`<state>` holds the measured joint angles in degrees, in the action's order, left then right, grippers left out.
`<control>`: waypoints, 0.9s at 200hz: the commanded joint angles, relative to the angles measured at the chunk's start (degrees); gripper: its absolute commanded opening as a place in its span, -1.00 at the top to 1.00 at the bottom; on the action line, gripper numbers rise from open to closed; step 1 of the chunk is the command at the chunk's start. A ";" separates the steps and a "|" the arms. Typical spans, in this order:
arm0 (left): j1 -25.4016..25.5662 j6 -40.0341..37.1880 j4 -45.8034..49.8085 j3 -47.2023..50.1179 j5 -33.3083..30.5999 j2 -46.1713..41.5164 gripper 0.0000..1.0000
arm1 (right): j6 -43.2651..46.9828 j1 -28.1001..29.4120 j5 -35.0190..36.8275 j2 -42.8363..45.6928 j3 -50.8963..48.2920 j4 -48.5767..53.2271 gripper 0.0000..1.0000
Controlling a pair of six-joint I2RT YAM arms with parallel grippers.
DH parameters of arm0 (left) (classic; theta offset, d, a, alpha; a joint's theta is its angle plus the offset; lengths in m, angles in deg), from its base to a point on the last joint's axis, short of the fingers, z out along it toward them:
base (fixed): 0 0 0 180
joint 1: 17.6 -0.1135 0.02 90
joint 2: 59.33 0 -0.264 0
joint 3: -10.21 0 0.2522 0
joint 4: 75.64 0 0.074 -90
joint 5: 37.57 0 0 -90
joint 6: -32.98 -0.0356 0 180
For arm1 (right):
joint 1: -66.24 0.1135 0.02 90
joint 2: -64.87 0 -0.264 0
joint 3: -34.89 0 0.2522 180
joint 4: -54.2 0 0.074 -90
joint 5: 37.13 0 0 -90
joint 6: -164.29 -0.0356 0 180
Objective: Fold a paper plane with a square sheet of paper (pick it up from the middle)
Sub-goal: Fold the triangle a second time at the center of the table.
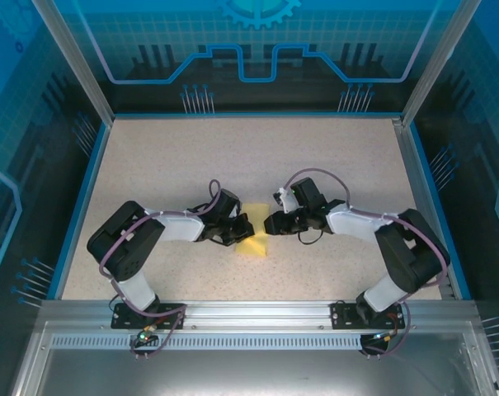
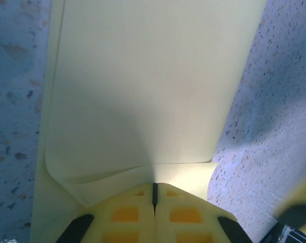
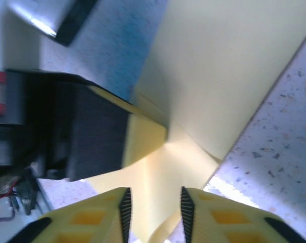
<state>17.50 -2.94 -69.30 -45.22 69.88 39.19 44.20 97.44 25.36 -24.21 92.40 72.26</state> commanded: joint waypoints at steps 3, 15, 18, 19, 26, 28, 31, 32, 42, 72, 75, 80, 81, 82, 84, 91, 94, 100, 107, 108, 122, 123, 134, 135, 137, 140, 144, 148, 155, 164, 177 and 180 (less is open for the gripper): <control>0.33 -0.30 3.56 1.62 -2.24 1.07 1.00 | -3.05 1.13 -3.58 0.88 -1.12 2.25 0.52; 0.33 -0.41 3.82 1.51 -2.25 1.06 1.00 | -3.65 2.64 -4.65 0.52 -1.04 1.86 0.59; 0.33 -0.42 3.77 1.53 -2.25 0.99 1.00 | -3.80 3.08 -4.82 0.42 -1.03 1.67 0.60; 0.33 -0.40 3.75 1.52 -2.25 0.98 1.00 | -3.87 3.25 -4.87 0.32 -1.03 1.59 0.60; 0.35 -0.38 3.73 1.42 -2.20 1.01 1.00 | -4.37 4.15 -5.32 -0.05 -0.82 1.17 0.61; 0.33 -0.38 3.73 1.35 -2.24 1.09 1.00 | -4.54 4.40 -5.46 -0.22 -0.78 1.11 0.61; 0.35 -0.38 3.73 1.35 -2.25 1.10 1.00 | -4.69 4.60 -5.66 -0.60 -0.54 1.14 0.61; 0.34 -0.38 3.73 1.30 -2.25 1.12 1.00 | -4.75 4.68 -5.73 -0.67 -0.43 1.23 0.62; 0.33 -0.54 3.84 1.10 -2.12 1.09 1.00 | -5.06 5.47 -5.81 -2.22 0.58 2.55 0.66; 0.33 -0.69 3.99 1.01 -2.08 1.24 1.00 | -5.71 6.72 -6.10 -5.56 1.71 1.75 0.66; 0.40 -0.72 3.94 0.98 -2.07 1.30 1.00 | -5.57 6.79 -5.88 -5.92 2.04 2.13 0.66; 0.36 -0.65 3.99 0.91 -1.99 1.28 1.00 | -5.39 6.85 -5.69 -6.51 2.54 2.73 0.66; 0.34 -0.65 3.95 0.90 -1.99 1.21 1.00 | -5.36 6.85 -5.70 -6.62 2.55 2.78 0.66; 0.38 -0.69 4.01 0.90 -1.99 1.18 1.00 | -5.35 6.85 -5.71 -6.71 2.65 2.84 0.66; 0.36 -0.66 4.06 1.00 -2.03 1.16 1.00 | -5.29 6.88 -5.80 -7.01 2.75 2.90 0.66; 0.41 -0.69 4.08 1.12 -2.07 1.08 1.00 | -5.16 6.94 -6.12 -7.80 3.13 2.76 0.66; 0.42 -0.65 4.06 1.12 -2.12 1.06 1.00 | -5.09 7.01 -6.22 -8.03 3.22 2.66 0.66; 0.41 -0.77 4.08 1.11 -2.16 1.12 1.00 | -4.94 7.06 -6.25 -8.44 3.44 2.69 0.66; 0.34 -0.80 4.00 1.14 -2.16 1.14 1.00 | -4.73 7.19 -6.07 -8.81 3.79 3.14 0.65; 0.38 -0.81 4.04 1.14 -2.12 1.19 1.00 | -4.68 7.20 -6.03 -8.87 3.84 3.20 0.65; 0.37 -0.90 4.06 1.19 -2.07 1.20 1.00 | -4.06 7.11 -5.28 -9.63 4.51 4.50 0.65; 0.35 -0.91 4.07 1.21 -2.07 1.18 1.00 | -4.04 7.12 -5.23 -9.71 4.60 4.63 0.65; 0.39 -0.90 4.12 1.20 -2.07 1.26 1.00 | -3.44 7.10 -4.89 -10.19 5.08 5.82 0.65; 0.40 -0.91 4.14 1.17 -2.07 1.29 1.00 | -3.42 7.06 -4.82 -10.17 5.15 5.90 0.65; 0.41 -0.91 4.12 1.20 -2.07 1.29 1.00 | -3.34 7.11 -4.83 -10.20 5.15 6.01 0.65; 0.42 -0.90 4.10 1.25 -2.07 1.32 1.00 | -3.32 7.10 -4.78 -10.35 5.15 6.21 0.65; 0.39 -0.97 4.16 1.21 -2.07 1.32 1.00 | -3.16 7.12 -4.67 -10.53 5.19 6.57 0.65; 0.37 -0.95 4.16 1.23 -2.07 1.32 1.00 | -3.06 7.11 -4.47 -10.65 5.21 6.85 0.64; 0.35 -0.96 4.17 1.16 -2.07 1.32 1.00 | -2.92 7.12 -4.24 -10.87 5.13 7.25 0.64; 0.33 -0.98 4.20 1.17 -2.07 1.41 1.00 | -2.72 7.08 -4.20 -11.19 4.95 7.69 0.64; 0.35 -0.92 4.26 1.17 -2.15 1.32 1.00 | -2.24 7.07 -4.03 -11.51 4.52 7.99 0.63; 0.37 -0.92 4.22 1.19 -2.16 1.30 1.00 | -2.18 7.11 -3.91 -11.62 4.44 8.05 0.63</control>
<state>17.50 -3.05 -69.28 -45.22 69.86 39.19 40.49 103.82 21.12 -34.39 96.47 77.03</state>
